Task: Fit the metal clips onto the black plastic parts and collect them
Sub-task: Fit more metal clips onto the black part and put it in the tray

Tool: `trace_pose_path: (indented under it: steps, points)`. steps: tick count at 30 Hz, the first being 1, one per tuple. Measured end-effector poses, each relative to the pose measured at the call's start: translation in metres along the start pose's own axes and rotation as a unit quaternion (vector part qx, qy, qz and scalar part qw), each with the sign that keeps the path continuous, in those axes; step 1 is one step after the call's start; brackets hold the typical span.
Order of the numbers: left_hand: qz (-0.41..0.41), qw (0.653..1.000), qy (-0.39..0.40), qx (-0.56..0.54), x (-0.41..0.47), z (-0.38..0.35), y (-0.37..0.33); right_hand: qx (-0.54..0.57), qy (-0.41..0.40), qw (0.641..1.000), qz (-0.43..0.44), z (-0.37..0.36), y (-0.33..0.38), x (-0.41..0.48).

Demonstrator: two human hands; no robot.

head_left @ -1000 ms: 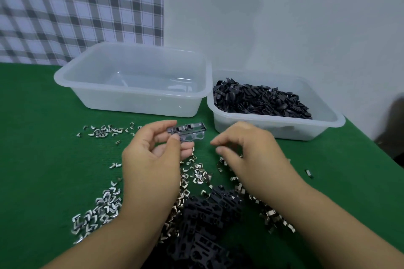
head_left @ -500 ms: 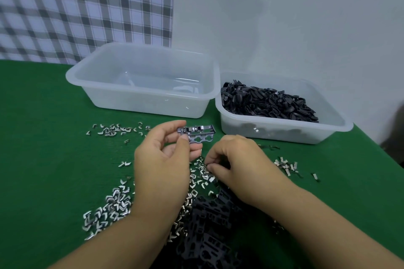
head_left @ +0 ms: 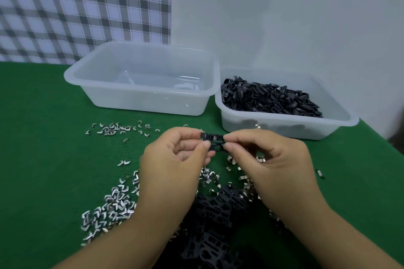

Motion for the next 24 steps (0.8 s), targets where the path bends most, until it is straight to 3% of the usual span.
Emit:
trace_pose_path:
  steps: [17, 24]
  points:
    - [0.000, 1.000, 0.029, -0.001, -0.0031, -0.0029, 0.0004, -0.119, -0.042, 0.989, 0.077, -0.0004, 0.0016, -0.0028]
    - [0.002, 1.000, 0.030, 0.006, -0.0024, -0.0022, 0.0019, -0.123, -0.011, 0.988, 0.089, -0.0054, 0.0001, -0.0042]
Point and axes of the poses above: each hand's wrist, its own x-axis towards the middle knuckle, its own z-axis out of the back of the hand, y = z × x, the point moved 3 cm from there along x, towards the middle knuckle, and after that the axes turned 15 degrees about z, right-handed, at the moved point
